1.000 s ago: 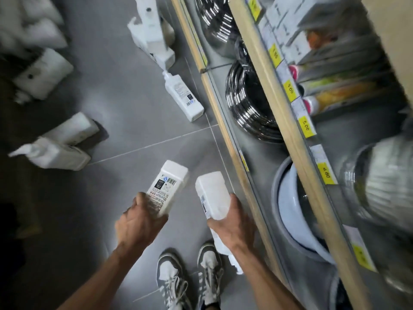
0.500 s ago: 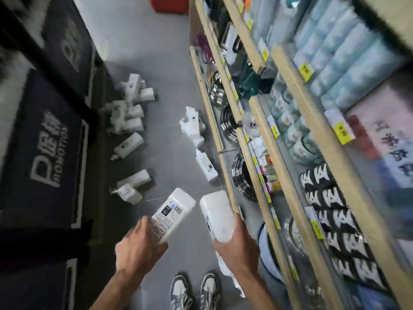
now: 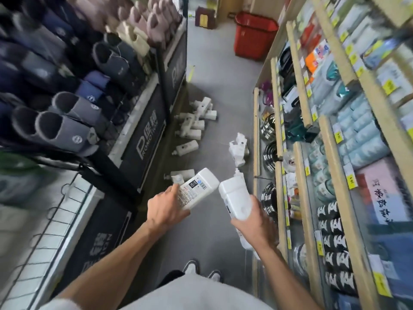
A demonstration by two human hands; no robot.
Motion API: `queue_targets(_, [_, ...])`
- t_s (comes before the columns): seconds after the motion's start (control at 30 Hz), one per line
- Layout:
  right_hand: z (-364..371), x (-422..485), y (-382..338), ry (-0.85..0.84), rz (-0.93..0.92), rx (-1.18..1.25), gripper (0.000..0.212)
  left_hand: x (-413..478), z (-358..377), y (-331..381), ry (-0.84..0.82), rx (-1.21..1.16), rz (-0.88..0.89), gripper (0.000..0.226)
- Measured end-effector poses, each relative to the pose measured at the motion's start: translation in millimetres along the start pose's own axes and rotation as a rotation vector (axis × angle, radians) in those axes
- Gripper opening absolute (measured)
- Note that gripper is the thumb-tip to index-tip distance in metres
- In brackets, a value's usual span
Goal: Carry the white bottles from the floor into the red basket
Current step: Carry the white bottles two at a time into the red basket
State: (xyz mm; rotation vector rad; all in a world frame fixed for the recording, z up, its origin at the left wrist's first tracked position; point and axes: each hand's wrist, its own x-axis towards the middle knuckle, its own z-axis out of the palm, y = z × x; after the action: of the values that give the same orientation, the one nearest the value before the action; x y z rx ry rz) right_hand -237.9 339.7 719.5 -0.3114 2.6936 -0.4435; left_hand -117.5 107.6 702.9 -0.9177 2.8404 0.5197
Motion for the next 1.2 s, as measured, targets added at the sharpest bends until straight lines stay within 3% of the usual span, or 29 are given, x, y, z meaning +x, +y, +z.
queue_targets(0.17, [-12.7,3.4,-32.7,-0.009,-0.146,-0.053,0.093,-24.1,-26.8,-30.2,0.083,-0.066,-0.090,0.077])
queue_targets(0.33, [-15.0,20.6,-64.8,-0.038,-0.310,-0.103,0.088,-49.8,-34.3,-51.1,0.149,-0.104,-0.246,0.058])
queue_targets(0.5, [-7.4,39.2,-99.3,-0.099,-0.490,-0.173,0.080,-77.4,-33.8,-66.9,0.186,-0.069,-0.413,0.060])
queue_targets(0.9, [26.6,40.1,-185.9,-0.317,-1.039,-0.393,0.079,-183.3,-17.0,-65.8,0.297,-0.075,-0.945,0.059])
queue_targets(1.2, [72.0,-33.8,-224.8,-0.493,-1.379,-0.504,0.074,-304.9,23.4,-36.5,0.402,-0.192,-1.388,0.056])
